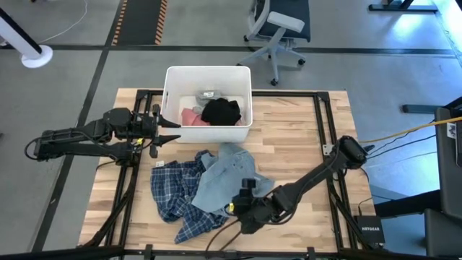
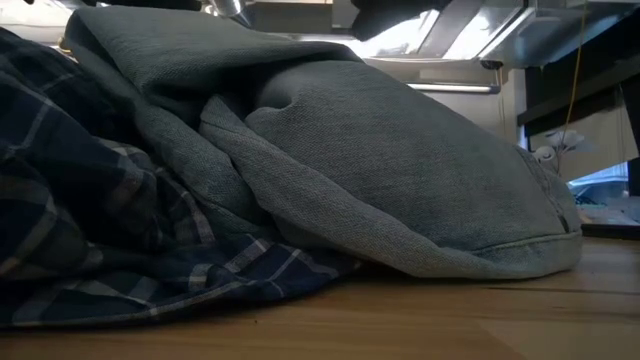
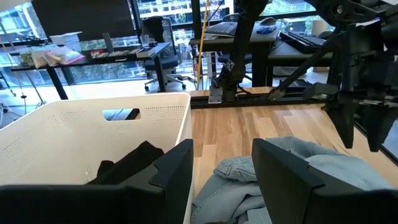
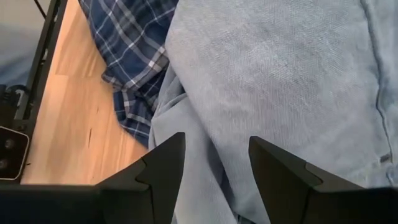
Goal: Sort clothes
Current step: Put the blue pants into the white bin
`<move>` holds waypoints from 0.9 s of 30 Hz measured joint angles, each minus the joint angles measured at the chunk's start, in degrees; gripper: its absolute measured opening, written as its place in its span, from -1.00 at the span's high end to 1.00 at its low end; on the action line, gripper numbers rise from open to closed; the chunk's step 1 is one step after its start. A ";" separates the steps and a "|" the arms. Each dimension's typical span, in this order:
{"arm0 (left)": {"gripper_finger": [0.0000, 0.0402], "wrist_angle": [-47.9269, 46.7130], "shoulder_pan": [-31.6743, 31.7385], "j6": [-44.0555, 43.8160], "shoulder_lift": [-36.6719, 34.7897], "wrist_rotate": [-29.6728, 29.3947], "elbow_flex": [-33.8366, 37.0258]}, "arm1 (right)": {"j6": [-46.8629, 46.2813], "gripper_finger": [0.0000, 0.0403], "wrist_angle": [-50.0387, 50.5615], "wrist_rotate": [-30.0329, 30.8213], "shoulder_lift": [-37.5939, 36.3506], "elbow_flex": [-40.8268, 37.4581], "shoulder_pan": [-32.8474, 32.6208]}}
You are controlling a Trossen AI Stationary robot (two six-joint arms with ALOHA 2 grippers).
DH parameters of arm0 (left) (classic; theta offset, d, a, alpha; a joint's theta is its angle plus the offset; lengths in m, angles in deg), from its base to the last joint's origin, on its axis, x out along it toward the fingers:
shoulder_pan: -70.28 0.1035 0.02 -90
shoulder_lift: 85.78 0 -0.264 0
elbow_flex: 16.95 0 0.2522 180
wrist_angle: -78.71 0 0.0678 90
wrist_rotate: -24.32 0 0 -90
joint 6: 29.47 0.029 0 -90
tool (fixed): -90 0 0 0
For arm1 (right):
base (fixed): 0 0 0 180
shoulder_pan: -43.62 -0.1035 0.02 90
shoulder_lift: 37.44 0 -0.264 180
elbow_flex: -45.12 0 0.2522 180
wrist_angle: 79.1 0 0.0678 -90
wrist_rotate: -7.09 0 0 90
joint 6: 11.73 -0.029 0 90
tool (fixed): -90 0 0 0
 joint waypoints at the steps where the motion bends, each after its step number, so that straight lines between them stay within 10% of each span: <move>1: 0.21 0.00 0.00 0.00 0.00 0.00 0.00 | 0.02 0.02 -0.09 -0.63 0.00 0.00 0.32; 27: 0.21 0.04 0.00 0.22 0.00 0.00 0.00 | 2.09 0.03 1.12 -5.83 1.01 -0.07 1.58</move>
